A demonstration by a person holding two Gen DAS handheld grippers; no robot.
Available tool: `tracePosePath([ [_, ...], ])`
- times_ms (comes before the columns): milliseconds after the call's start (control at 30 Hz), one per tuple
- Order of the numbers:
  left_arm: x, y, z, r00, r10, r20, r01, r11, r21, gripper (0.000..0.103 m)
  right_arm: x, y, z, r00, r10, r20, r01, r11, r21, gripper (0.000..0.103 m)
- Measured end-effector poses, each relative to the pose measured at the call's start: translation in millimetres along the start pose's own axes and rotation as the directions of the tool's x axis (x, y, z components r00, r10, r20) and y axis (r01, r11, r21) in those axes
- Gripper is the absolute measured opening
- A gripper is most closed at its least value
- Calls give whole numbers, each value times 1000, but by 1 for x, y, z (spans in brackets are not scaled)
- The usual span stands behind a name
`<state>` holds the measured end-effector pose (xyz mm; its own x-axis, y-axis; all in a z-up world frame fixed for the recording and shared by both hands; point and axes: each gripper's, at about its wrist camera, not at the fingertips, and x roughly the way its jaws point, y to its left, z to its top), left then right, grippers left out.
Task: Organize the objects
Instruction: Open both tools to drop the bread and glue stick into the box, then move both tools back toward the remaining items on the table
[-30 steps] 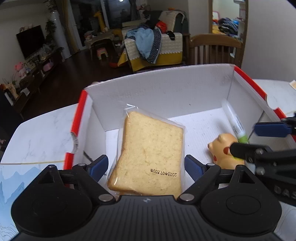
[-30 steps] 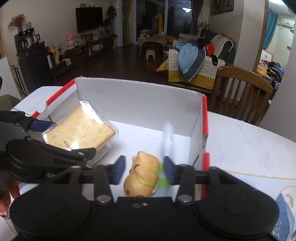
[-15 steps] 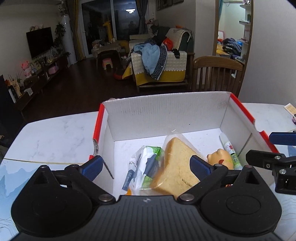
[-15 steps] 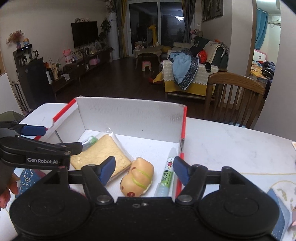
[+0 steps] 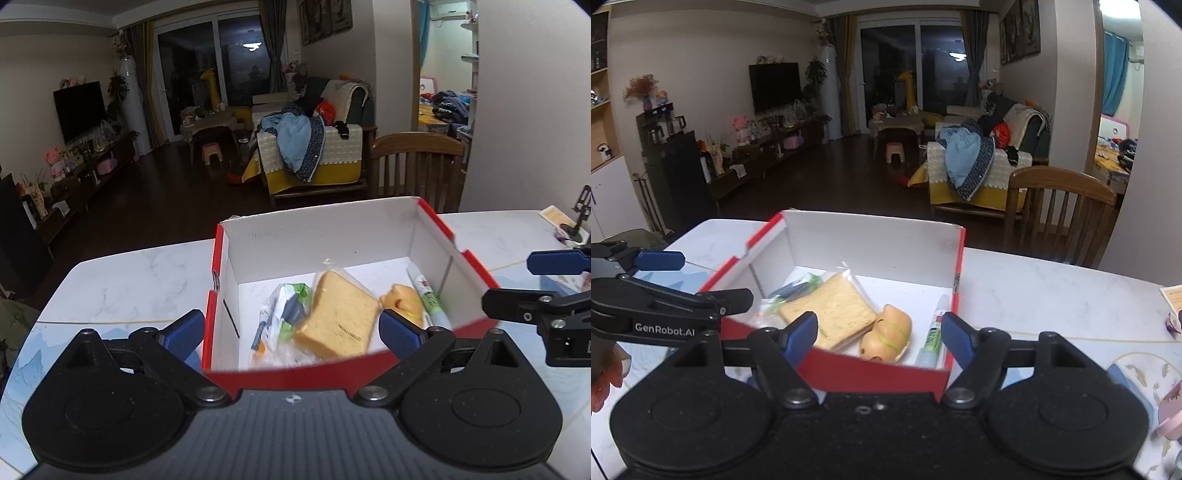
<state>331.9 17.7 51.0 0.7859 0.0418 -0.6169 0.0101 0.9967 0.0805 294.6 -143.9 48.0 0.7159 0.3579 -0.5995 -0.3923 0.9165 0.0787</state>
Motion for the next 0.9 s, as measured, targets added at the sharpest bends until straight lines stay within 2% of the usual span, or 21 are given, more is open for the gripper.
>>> tracePosePath([
  [400,-63,7,-33,998,-41,47,41,999,-1,101,-52,30,-30,996,72,49,-69,996,-57,79],
  [900,-102,23,-97,993,-71,92,76,996,-53,103,-68,41,-81,997,76,30,-75,996,-47,92],
])
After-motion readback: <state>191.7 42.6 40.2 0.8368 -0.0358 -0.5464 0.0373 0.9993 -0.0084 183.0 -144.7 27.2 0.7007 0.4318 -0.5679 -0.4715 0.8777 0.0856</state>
